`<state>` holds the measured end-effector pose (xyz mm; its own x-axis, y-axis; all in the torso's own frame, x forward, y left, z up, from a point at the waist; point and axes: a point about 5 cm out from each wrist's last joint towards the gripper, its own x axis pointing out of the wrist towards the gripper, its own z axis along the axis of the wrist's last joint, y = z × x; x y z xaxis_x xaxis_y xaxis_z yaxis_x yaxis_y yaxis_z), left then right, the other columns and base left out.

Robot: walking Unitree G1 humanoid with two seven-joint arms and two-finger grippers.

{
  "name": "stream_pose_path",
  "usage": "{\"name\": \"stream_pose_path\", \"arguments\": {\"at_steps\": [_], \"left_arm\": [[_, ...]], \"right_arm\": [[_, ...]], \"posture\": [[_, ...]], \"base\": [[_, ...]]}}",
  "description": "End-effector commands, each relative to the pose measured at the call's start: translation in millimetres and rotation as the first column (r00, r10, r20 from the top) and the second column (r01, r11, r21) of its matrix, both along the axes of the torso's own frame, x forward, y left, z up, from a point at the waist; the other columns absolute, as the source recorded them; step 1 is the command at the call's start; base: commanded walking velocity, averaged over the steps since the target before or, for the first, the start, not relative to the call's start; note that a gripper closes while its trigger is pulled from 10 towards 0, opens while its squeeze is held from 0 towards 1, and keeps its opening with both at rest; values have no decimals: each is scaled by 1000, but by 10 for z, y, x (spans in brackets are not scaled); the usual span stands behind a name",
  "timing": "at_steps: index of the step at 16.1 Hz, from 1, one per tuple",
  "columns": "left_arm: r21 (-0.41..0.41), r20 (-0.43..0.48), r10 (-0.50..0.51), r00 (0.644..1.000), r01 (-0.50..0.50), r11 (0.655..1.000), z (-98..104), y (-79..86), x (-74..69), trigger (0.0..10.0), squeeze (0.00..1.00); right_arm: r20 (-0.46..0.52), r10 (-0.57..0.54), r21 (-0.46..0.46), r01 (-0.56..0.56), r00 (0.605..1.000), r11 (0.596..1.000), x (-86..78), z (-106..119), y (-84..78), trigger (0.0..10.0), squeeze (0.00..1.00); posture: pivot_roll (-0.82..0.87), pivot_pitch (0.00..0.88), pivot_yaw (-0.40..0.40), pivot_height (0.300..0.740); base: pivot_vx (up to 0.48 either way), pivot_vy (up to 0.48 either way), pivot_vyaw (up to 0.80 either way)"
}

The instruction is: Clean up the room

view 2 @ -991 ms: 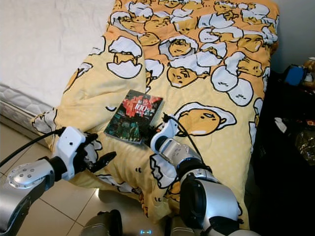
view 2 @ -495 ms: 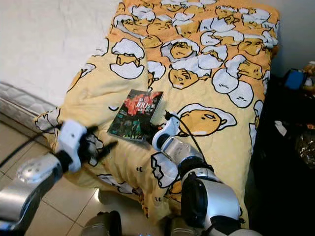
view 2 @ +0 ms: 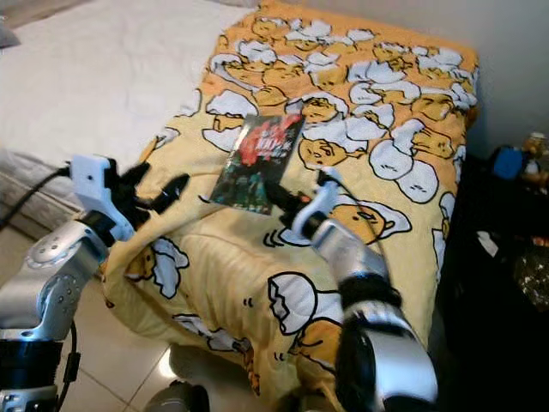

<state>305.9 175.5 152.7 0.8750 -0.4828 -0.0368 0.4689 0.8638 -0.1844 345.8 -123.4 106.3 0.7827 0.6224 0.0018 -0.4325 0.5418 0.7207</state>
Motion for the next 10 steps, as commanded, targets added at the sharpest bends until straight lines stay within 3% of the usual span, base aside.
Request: {"name": "stream_pose_path", "arguments": {"at_steps": [1, 2, 3, 4, 6, 7, 8, 9, 10], "left_arm": [[-69, -38, -73, 997, 70, 995, -21, -27, 7, 10000, 463], [-141, -53, -119, 992, 110, 984, -18, -44, 3, 10000, 0], [-192, -60, -151, 987, 137, 972, -14, -55, 0, 10000, 0], [-306, -78, -220, 972, 187, 933, -14, -74, 26, 10000, 0], [-471, -36, -368, 929, 309, 826, 46, -163, 38, 10000, 0], [-520, -19, -418, 908, 348, 780, 74, -210, 52, 4627, 0], [-554, 3, -468, 884, 391, 735, 106, -261, 57, 824, 0], [-572, 12, -510, 860, 424, 702, 123, -297, 60, 0, 0], [-569, 14, -532, 847, 444, 692, 124, -313, 67, 0, 0]], "right_arm": [[149, 54, 42, -61, 987, 997, -18, 273, -65, 0, 0], [190, 76, 56, -88, 979, 995, -72, 325, -111, 0, 0], [216, 92, 64, -108, 972, 992, -111, 359, -138, 0, 0], [273, 147, 96, -179, 951, 979, -234, 454, -210, 0, 0], [327, 254, 99, -300, 910, 949, -430, 548, -249, 0, 0], [329, 304, 80, -347, 894, 935, -500, 550, -234, 0, 0], [329, 359, 61, -399, 873, 915, -574, 543, -210, 0, 0], [326, 408, 43, -445, 853, 895, -640, 534, -190, 0, 0], [322, 440, 32, -474, 839, 880, -688, 532, -177, 0, 0]], "posture": [[-52, 0, 11, 740], [-53, 0, 14, 740], [-53, 0, 14, 740], [-55, 0, 17, 740], [-71, 0, 34, 740], [-75, 0, 37, 740], [-79, 0, 42, 740], [-80, 0, 44, 740], [-79, 0, 46, 740]], "base": [[0, 0, 0], [0, 0, 0], [0, 0, 0], [0, 0, 0], [0, 0, 0], [0, 0, 0], [0, 0, 0], [0, 0, 0], [0, 0, 0]]}}
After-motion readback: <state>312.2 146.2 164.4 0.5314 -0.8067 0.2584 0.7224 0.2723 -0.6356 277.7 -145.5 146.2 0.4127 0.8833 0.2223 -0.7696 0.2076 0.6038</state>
